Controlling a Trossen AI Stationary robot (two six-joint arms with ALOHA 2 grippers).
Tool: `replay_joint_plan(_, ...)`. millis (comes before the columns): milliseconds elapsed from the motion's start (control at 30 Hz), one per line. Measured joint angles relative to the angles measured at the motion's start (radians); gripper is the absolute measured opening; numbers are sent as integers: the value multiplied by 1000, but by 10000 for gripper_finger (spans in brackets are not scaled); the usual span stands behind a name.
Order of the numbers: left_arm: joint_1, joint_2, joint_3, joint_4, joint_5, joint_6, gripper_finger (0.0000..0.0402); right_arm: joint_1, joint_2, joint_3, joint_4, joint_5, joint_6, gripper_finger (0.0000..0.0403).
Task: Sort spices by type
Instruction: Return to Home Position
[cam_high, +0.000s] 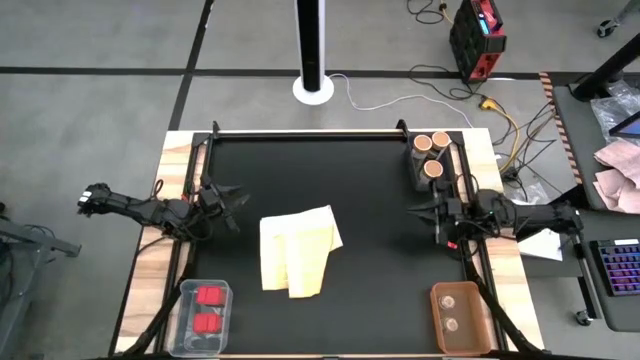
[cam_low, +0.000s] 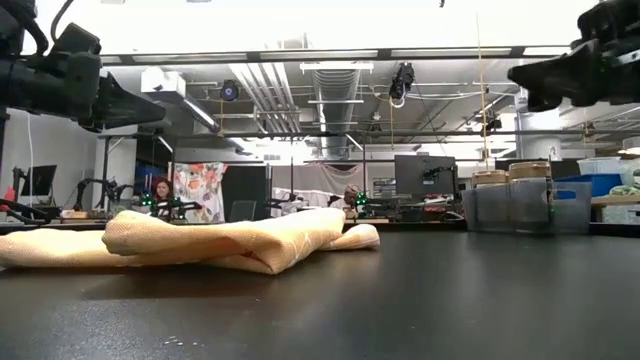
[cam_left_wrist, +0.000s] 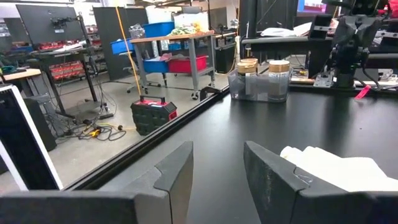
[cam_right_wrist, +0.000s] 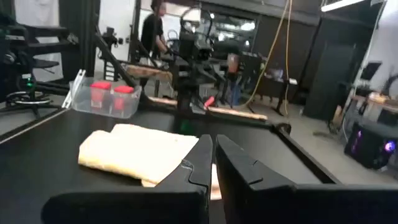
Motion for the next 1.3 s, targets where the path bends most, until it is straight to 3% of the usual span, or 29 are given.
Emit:
replay_joint_plan(333, 0, 12, 0, 0, 2, 0, 127, 8, 4, 0, -76, -8, 68, 13)
replay_joint_plan(567, 0, 23, 0, 0, 1, 0, 127, 9, 82, -1, -70, -9, 152, 13)
replay_joint_plan(800, 0, 36, 0, 0, 0, 0, 127, 9, 143, -1, -57, -9, 56, 13)
replay_joint_plan(1300, 0, 57, 0, 0, 0, 0, 127, 9, 170, 0, -57, -9, 121, 13)
